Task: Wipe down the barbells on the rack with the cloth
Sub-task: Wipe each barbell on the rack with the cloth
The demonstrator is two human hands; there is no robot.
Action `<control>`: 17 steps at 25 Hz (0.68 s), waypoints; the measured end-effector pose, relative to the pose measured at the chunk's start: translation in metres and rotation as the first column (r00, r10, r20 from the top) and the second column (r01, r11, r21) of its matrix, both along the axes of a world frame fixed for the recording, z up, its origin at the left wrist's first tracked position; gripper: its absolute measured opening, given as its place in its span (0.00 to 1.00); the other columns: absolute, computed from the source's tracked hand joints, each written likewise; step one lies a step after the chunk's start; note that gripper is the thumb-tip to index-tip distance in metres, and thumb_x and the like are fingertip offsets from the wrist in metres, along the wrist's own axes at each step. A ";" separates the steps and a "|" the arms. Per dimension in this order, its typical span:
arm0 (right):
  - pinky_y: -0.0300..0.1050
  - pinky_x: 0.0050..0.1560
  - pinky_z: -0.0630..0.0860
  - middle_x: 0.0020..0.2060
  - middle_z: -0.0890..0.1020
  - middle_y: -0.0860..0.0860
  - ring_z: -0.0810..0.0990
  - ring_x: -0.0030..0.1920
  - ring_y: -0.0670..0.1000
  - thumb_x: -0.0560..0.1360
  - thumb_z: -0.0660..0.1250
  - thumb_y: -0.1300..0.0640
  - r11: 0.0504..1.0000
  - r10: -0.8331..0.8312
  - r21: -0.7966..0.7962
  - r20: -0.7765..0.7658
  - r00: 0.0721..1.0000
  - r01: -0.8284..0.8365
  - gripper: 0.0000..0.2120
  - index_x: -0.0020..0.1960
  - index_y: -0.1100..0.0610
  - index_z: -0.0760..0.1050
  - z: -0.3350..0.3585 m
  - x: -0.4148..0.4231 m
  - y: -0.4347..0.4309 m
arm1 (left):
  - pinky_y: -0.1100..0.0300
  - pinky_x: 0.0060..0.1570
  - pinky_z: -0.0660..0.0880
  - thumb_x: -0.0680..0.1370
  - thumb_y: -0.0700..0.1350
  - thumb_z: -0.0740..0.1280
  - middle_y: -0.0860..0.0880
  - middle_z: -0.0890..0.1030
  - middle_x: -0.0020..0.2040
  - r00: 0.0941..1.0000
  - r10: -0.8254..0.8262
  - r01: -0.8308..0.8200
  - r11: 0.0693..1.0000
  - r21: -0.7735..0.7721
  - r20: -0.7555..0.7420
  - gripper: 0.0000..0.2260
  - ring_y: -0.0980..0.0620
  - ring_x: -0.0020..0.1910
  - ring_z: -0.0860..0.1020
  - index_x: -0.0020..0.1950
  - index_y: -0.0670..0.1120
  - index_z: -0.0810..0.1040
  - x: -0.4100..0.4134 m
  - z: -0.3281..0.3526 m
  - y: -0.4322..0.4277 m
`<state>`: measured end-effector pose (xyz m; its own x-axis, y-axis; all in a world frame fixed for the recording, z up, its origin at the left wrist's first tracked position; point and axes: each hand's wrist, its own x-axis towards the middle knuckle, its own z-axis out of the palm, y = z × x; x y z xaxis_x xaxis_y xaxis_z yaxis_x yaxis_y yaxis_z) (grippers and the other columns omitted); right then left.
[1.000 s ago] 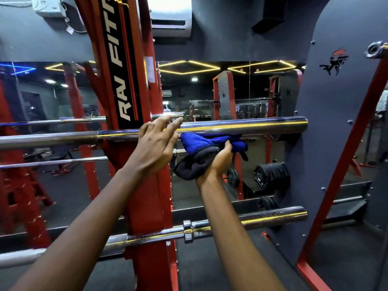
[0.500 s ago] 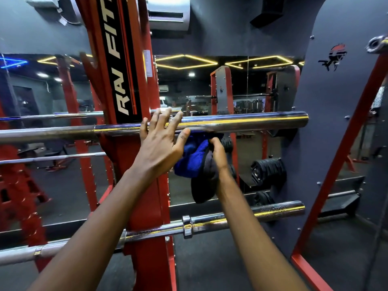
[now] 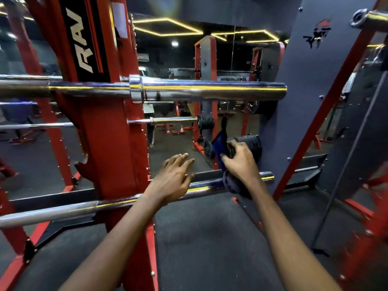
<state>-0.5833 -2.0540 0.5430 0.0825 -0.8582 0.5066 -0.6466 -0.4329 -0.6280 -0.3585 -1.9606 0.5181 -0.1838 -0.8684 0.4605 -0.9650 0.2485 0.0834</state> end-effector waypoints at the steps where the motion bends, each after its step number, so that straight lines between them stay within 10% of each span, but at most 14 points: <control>1: 0.53 0.62 0.77 0.59 0.79 0.57 0.79 0.62 0.61 0.73 0.71 0.52 1.000 -0.009 0.029 -0.089 0.996 0.012 0.20 0.64 0.53 0.78 -0.013 -0.003 -0.002 | 0.51 0.77 0.54 0.84 0.56 0.54 0.46 0.62 0.80 1.000 0.026 -0.026 0.997 0.073 0.001 0.24 0.47 0.79 0.57 0.80 0.50 0.63 0.001 -0.010 -0.005; 7: 0.56 0.64 0.71 0.68 0.77 0.49 0.75 0.64 0.58 0.78 0.65 0.38 0.991 -0.092 -0.126 -0.421 0.902 0.043 0.21 0.67 0.47 0.78 -0.075 0.009 0.011 | 0.49 0.62 0.69 0.85 0.59 0.47 0.47 0.78 0.66 0.991 0.113 -0.125 0.975 0.184 0.073 0.22 0.45 0.65 0.74 0.68 0.52 0.74 -0.006 -0.041 -0.019; 17: 0.57 0.64 0.73 0.67 0.78 0.48 0.77 0.64 0.59 0.75 0.65 0.43 0.970 -0.204 -0.177 -0.235 0.950 0.165 0.22 0.64 0.52 0.81 -0.091 -0.042 -0.018 | 0.53 0.35 0.74 0.85 0.58 0.45 0.50 0.82 0.42 0.968 0.204 -0.196 0.978 -0.069 0.148 0.22 0.44 0.39 0.81 0.51 0.52 0.76 -0.013 -0.058 -0.013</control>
<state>-0.6252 -2.0715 0.4524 0.0708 -0.7838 0.6170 -0.8518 -0.3694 -0.3715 -0.3715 -1.9740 0.4599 -0.0809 -0.8698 0.4867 -0.9957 0.0489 -0.0781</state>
